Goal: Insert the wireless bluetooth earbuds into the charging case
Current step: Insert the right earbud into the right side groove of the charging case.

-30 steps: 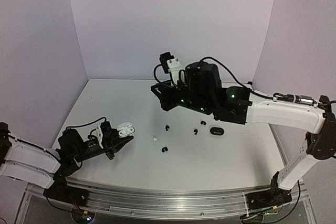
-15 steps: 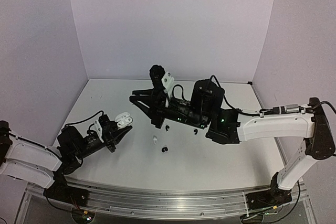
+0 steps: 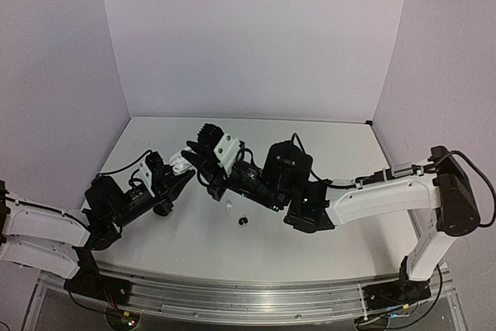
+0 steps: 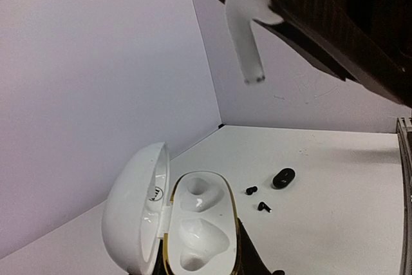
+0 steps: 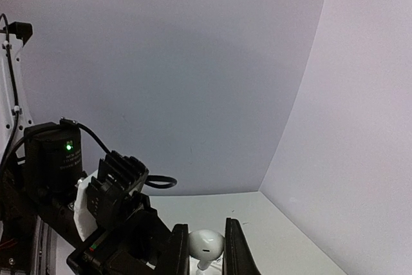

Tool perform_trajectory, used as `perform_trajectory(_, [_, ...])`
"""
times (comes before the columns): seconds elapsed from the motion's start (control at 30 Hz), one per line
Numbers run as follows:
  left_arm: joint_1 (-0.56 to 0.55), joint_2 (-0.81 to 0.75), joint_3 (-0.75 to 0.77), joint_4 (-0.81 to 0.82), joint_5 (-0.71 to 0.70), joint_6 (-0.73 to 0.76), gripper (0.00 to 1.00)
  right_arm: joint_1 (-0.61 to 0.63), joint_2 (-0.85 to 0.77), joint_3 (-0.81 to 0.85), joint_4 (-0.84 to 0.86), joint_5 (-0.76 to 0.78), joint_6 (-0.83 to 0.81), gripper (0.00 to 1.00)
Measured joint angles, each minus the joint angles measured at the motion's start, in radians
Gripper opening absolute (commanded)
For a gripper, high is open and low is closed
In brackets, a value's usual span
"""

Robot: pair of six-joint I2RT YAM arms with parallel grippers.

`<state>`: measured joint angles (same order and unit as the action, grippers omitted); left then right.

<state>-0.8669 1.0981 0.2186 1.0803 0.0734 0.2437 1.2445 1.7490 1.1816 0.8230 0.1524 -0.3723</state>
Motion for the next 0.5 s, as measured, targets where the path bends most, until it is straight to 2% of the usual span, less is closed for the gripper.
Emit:
perform_trajectory(0.2, [0.002,0.011,0.019,-0.007,-0.026,0.019,0.00,0.028,0.037,-0.017,0.051,0.105,-0.013,0.00])
perform_trajectory(0.5, [0.002,0.016,0.019,-0.007,-0.021,0.030,0.00,0.030,0.082,-0.020,0.103,0.181,-0.026,0.00])
